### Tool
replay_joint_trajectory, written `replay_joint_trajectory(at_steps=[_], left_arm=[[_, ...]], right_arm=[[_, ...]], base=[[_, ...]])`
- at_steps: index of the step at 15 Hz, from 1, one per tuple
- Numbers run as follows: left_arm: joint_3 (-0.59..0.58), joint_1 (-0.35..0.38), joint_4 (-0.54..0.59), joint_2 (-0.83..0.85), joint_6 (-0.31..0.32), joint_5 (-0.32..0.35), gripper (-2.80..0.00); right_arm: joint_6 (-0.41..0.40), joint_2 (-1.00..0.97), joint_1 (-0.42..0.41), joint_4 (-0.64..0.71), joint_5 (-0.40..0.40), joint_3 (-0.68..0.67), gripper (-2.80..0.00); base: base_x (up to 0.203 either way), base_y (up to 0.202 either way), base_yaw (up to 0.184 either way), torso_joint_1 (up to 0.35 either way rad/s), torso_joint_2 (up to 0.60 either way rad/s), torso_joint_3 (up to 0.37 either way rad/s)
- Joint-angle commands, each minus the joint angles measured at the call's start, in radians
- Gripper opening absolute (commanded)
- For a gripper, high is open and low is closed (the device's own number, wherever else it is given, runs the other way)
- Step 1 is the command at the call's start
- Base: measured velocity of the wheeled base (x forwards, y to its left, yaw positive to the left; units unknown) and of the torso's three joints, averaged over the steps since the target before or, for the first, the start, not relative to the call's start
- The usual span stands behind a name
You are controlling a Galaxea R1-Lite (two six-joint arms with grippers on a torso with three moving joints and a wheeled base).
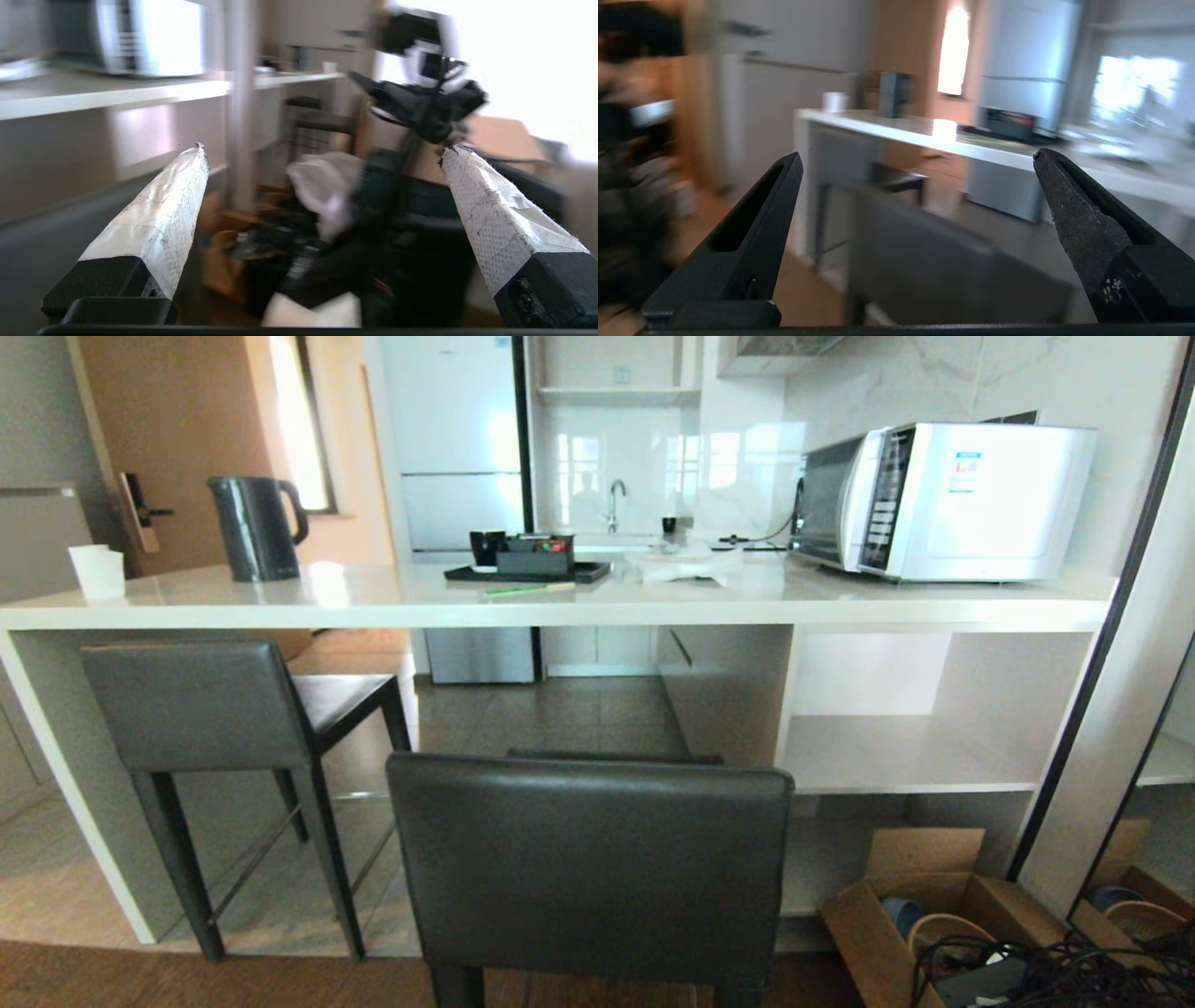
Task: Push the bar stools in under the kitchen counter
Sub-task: Pull the gray chair out from under the dining table
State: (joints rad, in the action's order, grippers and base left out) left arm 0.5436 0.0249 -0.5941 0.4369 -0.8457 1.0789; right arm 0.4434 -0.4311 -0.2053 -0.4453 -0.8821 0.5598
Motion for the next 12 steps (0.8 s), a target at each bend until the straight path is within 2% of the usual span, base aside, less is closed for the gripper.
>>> replay_joint_trajectory(at_steps=[1, 3, 5, 7, 10, 12], left_arm=[[-0.009, -0.02, 0.011, -0.082, -0.005, 0.006, 0.0], [-0.052, -0.013, 0.038, -0.183, -0.004, 0.006, 0.0], [-0.122, -0.013, 0.068, -0.294, -0.002, 0.006, 0.0], [-0.187, -0.018, 0.093, -0.367, 0.0, 0.004, 0.0], [-0.199, -0.019, 0.112, -0.384, 0.002, 0.003, 0.0], [-0.23, -0.019, 0.104, -0.392, 0.035, -0.002, 0.0]], right_arm=[[0.033, 0.107, 0.025, 0.003, -0.04, 0.0, 0.0], [0.079, 0.151, 0.039, -0.018, -0.061, -0.026, 0.0], [0.083, 0.15, 0.04, -0.035, -0.078, -0.036, 0.0], [0.092, 0.15, 0.069, -0.028, -0.13, -0.026, 0.0], [0.096, 0.153, 0.183, -0.016, -0.138, 0.0, 0.0], [0.097, 0.219, 0.194, 0.052, -0.138, -0.001, 0.0]], base=[[0.0, 0.0, 0.0, 0.0, 0.0, 0.0], [0.0, 0.0, 0.0, 0.0, 0.0, 0.0], [0.0, 0.0, 0.0, 0.0, 0.0, 0.0], [0.0, 0.0, 0.0, 0.0, 0.0, 0.0], [0.0, 0.0, 0.0, 0.0, 0.0, 0.0], [0.0, 0.0, 0.0, 0.0, 0.0, 0.0]])
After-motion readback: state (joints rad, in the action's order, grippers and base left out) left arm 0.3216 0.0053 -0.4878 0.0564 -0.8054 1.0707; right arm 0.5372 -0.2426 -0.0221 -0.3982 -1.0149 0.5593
